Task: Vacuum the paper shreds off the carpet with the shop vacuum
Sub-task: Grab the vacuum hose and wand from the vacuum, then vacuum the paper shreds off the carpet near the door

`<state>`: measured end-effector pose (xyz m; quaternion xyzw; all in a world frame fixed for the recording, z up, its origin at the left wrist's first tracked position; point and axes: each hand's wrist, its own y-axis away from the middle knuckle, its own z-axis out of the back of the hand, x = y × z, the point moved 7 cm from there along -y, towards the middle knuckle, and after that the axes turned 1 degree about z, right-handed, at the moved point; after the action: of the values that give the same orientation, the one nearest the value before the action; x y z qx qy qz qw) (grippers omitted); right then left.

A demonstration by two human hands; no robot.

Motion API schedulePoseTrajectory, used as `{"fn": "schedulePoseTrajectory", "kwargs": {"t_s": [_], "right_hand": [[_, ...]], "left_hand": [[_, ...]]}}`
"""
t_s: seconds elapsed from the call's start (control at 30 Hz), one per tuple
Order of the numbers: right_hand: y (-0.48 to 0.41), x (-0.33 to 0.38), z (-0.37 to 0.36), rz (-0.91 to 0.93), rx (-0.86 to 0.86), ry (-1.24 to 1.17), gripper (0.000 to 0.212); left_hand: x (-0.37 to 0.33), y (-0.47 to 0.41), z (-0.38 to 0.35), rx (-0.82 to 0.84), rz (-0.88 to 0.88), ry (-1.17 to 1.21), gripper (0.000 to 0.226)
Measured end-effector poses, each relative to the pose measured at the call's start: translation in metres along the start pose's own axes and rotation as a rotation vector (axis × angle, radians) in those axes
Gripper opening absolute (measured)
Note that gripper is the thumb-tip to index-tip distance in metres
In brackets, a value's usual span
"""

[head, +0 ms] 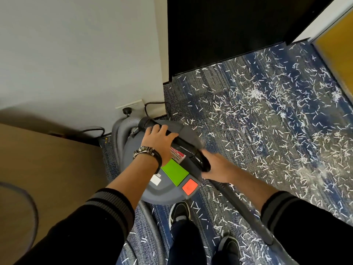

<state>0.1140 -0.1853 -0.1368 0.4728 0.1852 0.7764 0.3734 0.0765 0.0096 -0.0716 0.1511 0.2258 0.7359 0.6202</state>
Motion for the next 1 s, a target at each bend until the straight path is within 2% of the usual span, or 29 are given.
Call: {"fn": "schedulePoseTrajectory", "kwargs": {"t_s": [0.13, 0.2, 0.3, 0.37, 0.47, 0.53, 0.6, 0.67, 0.8, 0.9, 1.0], "right_hand": [[0.023, 0.034, 0.03, 0.023, 0.01, 0.05, 0.066], [0.038, 0.056, 0.059, 0.043, -0.004, 0.093, 0.065], [0.064, 0.086, 0.105, 0.051, -0.006, 0.175, 0.07], [0.087, 0.112, 0.139, 0.068, 0.0, 0.218, 0.064], [0.124, 0.149, 0.183, 0.113, -0.013, 0.264, 0.06], [0.148, 0.17, 0.216, 0.126, -0.042, 0.265, 0.053], [0.17, 0.192, 0.256, 0.15, -0.097, 0.263, 0.04], [0.185, 0.209, 0.293, 0.161, -0.148, 0.281, 0.036], [0.215, 0.231, 0.367, 0.2, -0.245, 0.353, 0.03], [0.237, 0.232, 0.415, 0.246, -0.28, 0.356, 0.031], [0.253, 0.215, 0.457, 0.265, -0.329, 0.338, 0.04]], "left_hand": [[0.01, 0.016, 0.041, -0.103, -0.036, -0.076, 0.057], [0.018, 0.026, 0.071, -0.097, -0.05, -0.079, 0.057], [0.029, 0.044, 0.127, -0.05, -0.055, -0.055, 0.055], [0.038, 0.059, 0.173, -0.021, -0.049, -0.005, 0.05], [0.05, 0.086, 0.221, 0.115, -0.048, 0.135, 0.049], [0.054, 0.106, 0.249, 0.143, -0.05, 0.268, 0.049], [0.049, 0.125, 0.282, 0.103, -0.067, 0.353, 0.045], [0.039, 0.139, 0.318, 0.039, -0.103, 0.379, 0.039], [0.009, 0.164, 0.416, -0.179, -0.153, 0.3, 0.035], [-0.034, 0.174, 0.49, -0.343, -0.173, 0.181, 0.041], [-0.084, 0.165, 0.537, -0.332, -0.154, 0.108, 0.044]]}}
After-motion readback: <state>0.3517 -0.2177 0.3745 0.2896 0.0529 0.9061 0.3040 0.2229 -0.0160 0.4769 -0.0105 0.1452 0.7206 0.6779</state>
